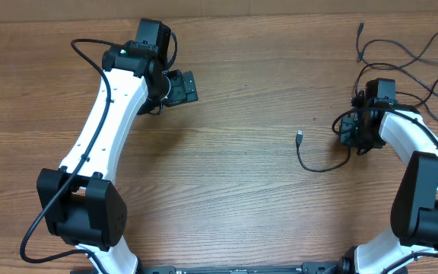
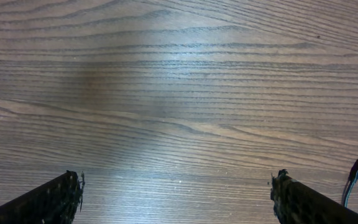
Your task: Untangle cables
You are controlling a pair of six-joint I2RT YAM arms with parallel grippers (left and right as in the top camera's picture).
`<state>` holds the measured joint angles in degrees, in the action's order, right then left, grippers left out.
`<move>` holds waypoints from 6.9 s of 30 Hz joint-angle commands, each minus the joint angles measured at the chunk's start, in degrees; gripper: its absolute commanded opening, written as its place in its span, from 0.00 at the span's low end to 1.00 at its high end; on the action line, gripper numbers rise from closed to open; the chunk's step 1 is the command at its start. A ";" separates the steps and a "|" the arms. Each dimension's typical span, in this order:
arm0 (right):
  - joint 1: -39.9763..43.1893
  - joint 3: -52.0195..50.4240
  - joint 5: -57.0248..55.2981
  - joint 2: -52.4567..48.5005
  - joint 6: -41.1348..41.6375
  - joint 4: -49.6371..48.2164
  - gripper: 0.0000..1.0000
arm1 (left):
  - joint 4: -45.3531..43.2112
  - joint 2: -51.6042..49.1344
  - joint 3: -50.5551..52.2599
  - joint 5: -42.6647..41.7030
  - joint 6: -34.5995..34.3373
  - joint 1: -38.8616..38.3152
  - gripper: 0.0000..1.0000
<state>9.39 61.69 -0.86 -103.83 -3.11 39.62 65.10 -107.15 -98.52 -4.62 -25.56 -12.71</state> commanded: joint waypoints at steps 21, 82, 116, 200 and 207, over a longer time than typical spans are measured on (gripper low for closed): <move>0.31 -2.86 0.04 -1.20 1.62 -3.26 0.21 | 0.24 1.53 -0.63 0.55 0.24 -0.07 1.00; 23.21 0.48 1.99 14.99 -1.75 -4.48 0.04 | -0.55 1.53 -0.63 0.57 0.24 -0.07 0.99; 28.50 -2.60 5.84 11.02 -23.34 -0.74 0.04 | -0.83 1.53 -0.63 0.59 0.26 -0.07 1.00; 45.00 6.34 2.64 -7.19 -10.16 -6.84 0.04 | -2.86 1.53 -0.63 0.57 0.24 -0.07 1.00; 45.00 16.17 2.82 -7.13 1.70 0.04 0.04 | -2.84 1.53 -0.63 0.57 0.22 -0.07 1.00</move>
<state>54.35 71.94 1.50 -111.07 -9.10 38.63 62.46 -107.15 -98.52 -4.60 -25.54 -12.71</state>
